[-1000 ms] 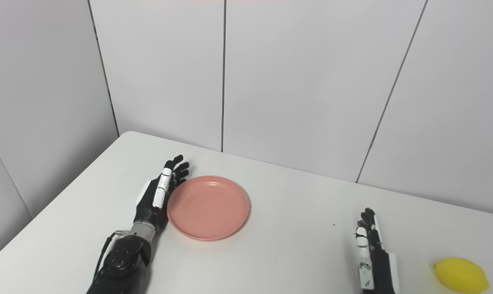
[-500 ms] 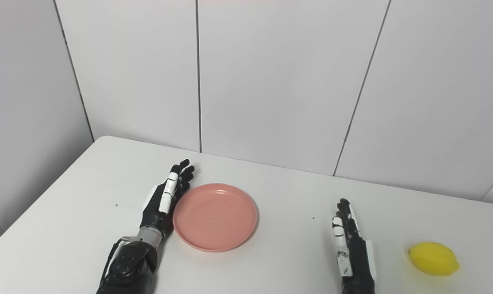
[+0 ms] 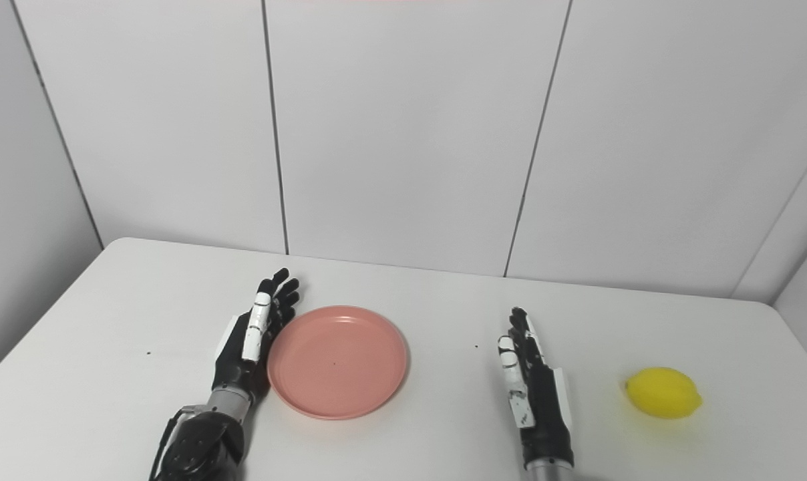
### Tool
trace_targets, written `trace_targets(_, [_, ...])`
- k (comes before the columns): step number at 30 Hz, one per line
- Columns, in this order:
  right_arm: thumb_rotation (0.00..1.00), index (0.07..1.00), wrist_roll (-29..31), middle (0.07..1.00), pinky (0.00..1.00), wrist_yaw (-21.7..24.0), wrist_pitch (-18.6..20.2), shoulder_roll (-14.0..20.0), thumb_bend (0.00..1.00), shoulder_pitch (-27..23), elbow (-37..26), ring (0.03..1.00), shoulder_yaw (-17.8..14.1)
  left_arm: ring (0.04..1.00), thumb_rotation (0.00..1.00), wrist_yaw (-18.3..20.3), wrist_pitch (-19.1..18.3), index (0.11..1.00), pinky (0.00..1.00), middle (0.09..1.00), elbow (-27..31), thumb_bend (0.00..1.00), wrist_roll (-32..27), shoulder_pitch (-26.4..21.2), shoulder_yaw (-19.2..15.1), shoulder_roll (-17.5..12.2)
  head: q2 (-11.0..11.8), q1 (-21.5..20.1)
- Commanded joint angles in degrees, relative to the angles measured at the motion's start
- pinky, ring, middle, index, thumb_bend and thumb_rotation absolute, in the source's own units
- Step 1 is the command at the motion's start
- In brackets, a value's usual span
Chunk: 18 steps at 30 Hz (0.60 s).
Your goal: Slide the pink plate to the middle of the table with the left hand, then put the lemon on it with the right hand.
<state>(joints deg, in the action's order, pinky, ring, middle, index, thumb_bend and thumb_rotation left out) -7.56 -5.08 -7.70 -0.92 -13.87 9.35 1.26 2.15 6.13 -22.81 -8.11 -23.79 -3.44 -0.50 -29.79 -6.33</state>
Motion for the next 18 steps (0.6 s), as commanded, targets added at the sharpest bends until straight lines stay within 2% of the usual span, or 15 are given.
trace_targets(1, [1.00,0.944,0.25,0.951,0.94,-0.19,-4.15,-0.51,0.71,-1.49,0.17,0.946,0.43,0.948,1.00,0.96,2.18,0.935,0.94,0.946,0.14,0.65,0.55,-0.55,1.06,0.98,-0.27,-0.99])
trace_targets(7, [0.99,0.950,1.17,0.958,0.95,-0.18,-4.68,-1.20,0.73,-1.81,0.68,0.956,0.46,0.942,1.00,1.89,3.27,0.939,0.94,0.937,-0.57,0.65,-0.23,-0.80,1.60,1.68,-0.71,-3.57])
trace_targets(18, [1.00,0.959,-0.90,0.954,0.93,-1.17,-4.22,-1.74,0.63,-1.98,0.73,0.944,1.33,0.965,1.00,2.08,2.57,0.954,0.99,0.955,1.03,0.63,0.49,0.17,3.31,3.26,-1.49,-6.51])
